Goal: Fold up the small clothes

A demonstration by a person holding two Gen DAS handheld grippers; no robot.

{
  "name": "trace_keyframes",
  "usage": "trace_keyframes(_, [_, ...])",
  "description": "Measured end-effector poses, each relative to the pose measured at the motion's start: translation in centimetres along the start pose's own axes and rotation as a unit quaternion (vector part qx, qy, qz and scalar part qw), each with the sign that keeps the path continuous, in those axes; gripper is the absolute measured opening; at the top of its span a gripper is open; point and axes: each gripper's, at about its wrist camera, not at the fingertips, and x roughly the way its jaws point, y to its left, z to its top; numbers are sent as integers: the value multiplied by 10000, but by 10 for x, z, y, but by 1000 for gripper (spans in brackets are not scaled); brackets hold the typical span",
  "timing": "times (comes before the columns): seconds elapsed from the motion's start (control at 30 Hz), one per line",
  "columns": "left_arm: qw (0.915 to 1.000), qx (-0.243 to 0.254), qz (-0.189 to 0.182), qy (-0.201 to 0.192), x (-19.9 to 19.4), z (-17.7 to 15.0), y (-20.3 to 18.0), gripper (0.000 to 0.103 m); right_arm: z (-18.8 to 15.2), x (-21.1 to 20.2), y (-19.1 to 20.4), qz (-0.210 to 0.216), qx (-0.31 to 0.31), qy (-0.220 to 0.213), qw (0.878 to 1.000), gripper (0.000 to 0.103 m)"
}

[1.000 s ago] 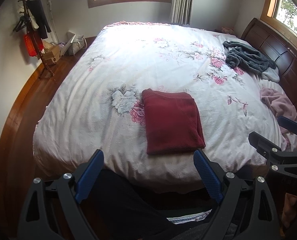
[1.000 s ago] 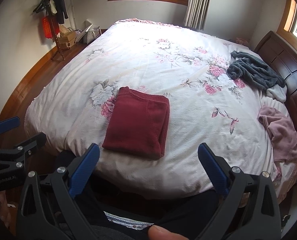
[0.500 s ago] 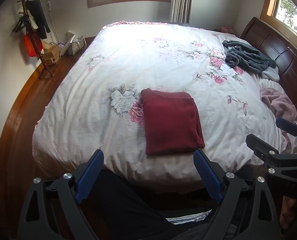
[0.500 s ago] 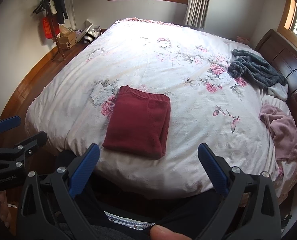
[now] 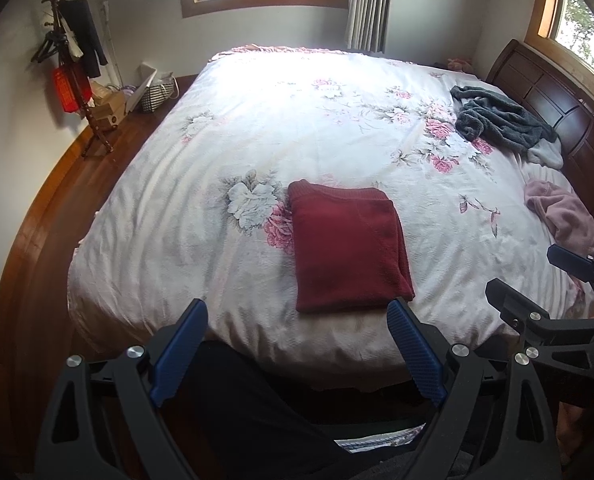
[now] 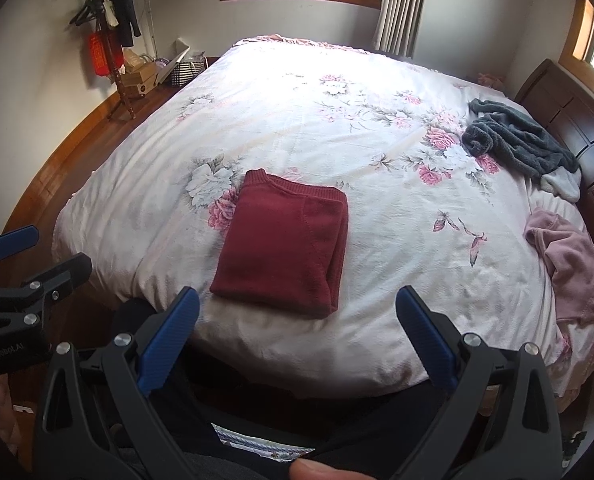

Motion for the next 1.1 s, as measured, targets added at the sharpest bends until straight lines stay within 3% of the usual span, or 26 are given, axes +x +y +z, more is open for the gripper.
trace_keyframes(1.1, [10000,5,-68,3,-2,-2,-4,91,0,-5,7,1,-25,-129,9999,98])
